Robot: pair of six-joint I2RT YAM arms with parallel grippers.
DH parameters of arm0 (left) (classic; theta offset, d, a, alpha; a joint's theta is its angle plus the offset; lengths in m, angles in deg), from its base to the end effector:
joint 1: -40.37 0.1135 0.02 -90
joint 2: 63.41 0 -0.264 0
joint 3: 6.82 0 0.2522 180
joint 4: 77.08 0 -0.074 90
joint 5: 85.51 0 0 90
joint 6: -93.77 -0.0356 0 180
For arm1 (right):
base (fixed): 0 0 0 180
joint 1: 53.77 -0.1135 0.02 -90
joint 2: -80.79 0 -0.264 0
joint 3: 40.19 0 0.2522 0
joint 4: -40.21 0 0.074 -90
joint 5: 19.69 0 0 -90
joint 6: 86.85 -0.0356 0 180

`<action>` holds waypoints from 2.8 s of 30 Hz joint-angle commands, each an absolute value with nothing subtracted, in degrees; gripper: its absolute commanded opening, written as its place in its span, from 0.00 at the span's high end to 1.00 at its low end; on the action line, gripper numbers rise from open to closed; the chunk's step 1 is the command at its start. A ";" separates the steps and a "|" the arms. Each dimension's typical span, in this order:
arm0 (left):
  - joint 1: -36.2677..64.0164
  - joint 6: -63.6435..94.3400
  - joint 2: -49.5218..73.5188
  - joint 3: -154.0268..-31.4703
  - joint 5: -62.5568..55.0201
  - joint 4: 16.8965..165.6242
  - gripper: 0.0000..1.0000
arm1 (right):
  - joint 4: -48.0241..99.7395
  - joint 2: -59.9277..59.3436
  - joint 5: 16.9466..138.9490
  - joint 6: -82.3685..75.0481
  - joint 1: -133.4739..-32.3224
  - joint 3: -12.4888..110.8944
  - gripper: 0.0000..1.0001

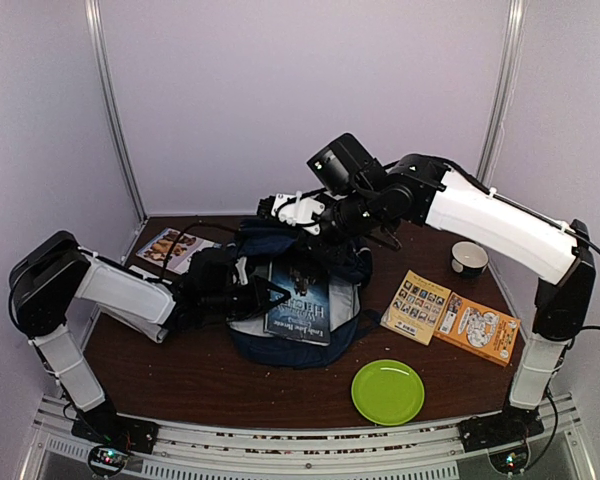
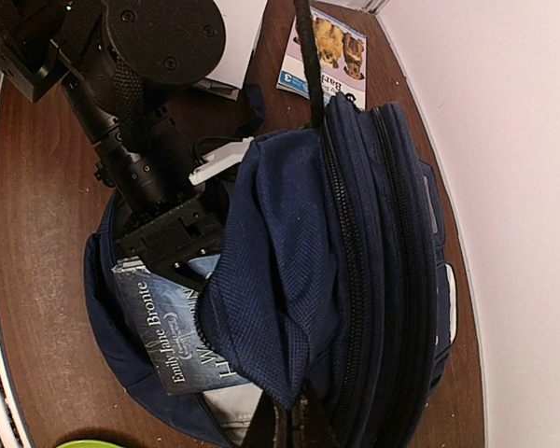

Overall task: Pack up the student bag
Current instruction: Place the book in the largest pocket of the bag, then adjust the book in the largest pocket of the bag.

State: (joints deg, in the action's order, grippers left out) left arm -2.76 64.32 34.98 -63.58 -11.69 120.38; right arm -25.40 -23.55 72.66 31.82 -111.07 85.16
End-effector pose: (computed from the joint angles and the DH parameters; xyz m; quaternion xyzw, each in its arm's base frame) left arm 0.2455 -0.2436 0.1628 -0.0503 0.8331 -0.4960 0.2395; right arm 0.2142 0.3364 0.3828 -0.6346 0.6693 0.1137 0.3692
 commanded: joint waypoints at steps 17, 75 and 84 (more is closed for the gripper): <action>-0.81 54.06 27.60 -66.02 5.10 100.23 0.53 | -24.07 -22.62 72.37 33.11 -112.05 85.52 1.00; -20.79 -4.69 26.41 -72.61 16.66 77.86 0.60 | -24.81 -23.19 73.71 34.09 -112.78 85.08 1.00; -21.69 -4.63 32.74 -74.39 20.94 77.86 0.60 | -25.44 -23.18 74.51 34.52 -112.77 85.95 1.00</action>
State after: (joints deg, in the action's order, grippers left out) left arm -21.14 -3.78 30.74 -72.68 17.95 77.54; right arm -26.63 -23.96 72.07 34.05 -111.94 84.92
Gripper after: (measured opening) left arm 0.399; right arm 0.017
